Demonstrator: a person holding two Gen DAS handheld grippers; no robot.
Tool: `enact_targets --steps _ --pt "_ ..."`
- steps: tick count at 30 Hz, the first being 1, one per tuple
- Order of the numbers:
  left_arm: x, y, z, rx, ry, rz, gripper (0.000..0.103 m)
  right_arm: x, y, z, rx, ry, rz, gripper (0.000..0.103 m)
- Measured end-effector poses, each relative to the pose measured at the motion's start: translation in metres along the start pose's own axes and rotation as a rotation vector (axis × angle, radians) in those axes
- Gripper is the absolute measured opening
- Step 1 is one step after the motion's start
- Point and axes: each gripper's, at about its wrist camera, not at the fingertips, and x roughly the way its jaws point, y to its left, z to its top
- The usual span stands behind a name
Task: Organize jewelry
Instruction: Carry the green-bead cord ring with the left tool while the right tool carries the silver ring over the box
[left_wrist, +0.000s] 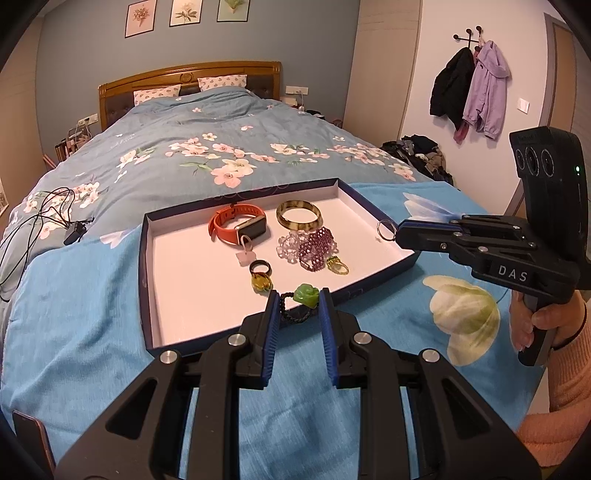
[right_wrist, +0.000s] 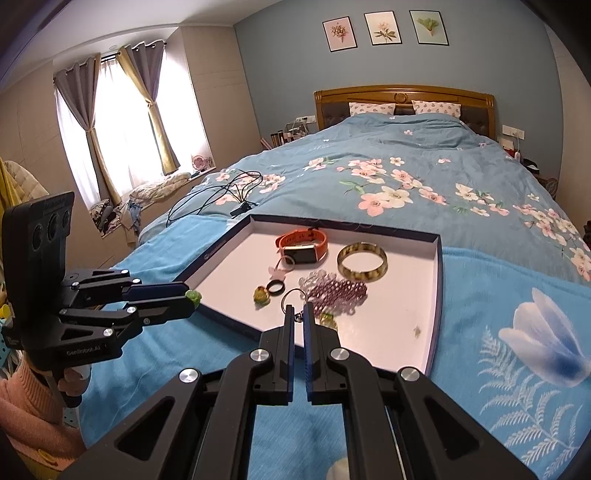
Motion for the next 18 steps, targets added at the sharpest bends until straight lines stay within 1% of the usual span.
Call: enact_targets --steps 10,18 --pt "0.006 0.004 0.011 -0.01 -0.006 0.016 0.022 0.008 -0.003 0.01 0.007 -0.012 0.004 0.003" --pt "0.011 0.005 0.012 -0.019 -0.004 0.022 0.022 0.01 -0.002 0.013 0.009 -0.015 0.007 0.003"
